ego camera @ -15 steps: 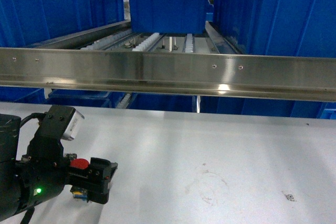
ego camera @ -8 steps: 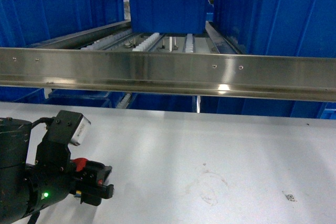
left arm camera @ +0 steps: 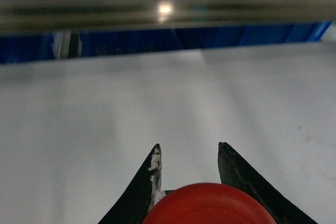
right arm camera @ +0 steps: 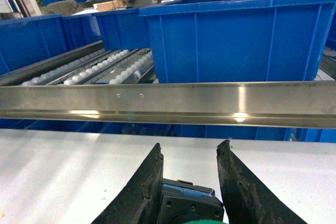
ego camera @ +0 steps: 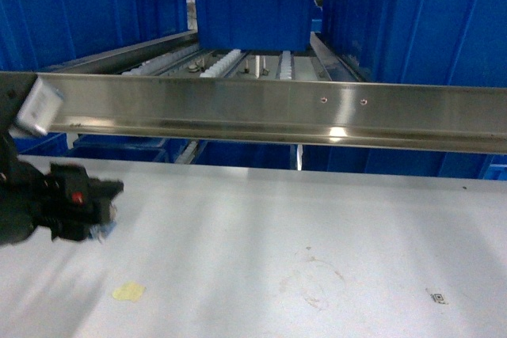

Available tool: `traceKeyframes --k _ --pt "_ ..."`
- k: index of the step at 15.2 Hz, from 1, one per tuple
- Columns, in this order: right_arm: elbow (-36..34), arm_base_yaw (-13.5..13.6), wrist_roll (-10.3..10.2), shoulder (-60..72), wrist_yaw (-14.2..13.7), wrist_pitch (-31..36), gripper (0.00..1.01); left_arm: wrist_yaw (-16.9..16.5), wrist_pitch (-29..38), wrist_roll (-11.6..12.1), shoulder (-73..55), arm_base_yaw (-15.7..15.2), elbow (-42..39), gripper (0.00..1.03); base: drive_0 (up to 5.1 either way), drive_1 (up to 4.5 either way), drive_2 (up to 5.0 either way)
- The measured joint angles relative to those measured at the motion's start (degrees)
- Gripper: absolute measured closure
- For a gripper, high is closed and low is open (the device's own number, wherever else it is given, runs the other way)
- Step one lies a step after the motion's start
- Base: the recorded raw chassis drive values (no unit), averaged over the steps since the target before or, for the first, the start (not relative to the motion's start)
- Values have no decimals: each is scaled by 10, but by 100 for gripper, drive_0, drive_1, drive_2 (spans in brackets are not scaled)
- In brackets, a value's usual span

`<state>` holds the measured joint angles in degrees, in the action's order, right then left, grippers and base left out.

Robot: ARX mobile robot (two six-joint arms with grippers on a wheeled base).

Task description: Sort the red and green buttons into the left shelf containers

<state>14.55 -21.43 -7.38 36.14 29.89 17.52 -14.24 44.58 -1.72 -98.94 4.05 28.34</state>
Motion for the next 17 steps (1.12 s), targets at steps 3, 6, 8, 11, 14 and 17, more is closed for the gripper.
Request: traceKeyframes --k 3,6,8,11,14,17 --pt "0 0 0 0 0 0 73 8 -42 -4 170 3 -40 75 0 0 0" --pt "0 0 0 0 0 0 73 33 -136 -5 315 6 -75 75 0 0 0" --pt "0 0 0 0 0 0 73 66 -224 -9 450 10 -90 75 0 0 0" --pt "0 0 0 0 0 0 73 85 -233 -8 527 27 -98 75 0 0 0" --pt "0 0 0 1 -1 -1 73 85 -236 -8 517 28 -99 75 0 0 0" --pt "0 0 0 0 -1 0 73 87 -236 -8 518 27 -99 75 0 0 0"
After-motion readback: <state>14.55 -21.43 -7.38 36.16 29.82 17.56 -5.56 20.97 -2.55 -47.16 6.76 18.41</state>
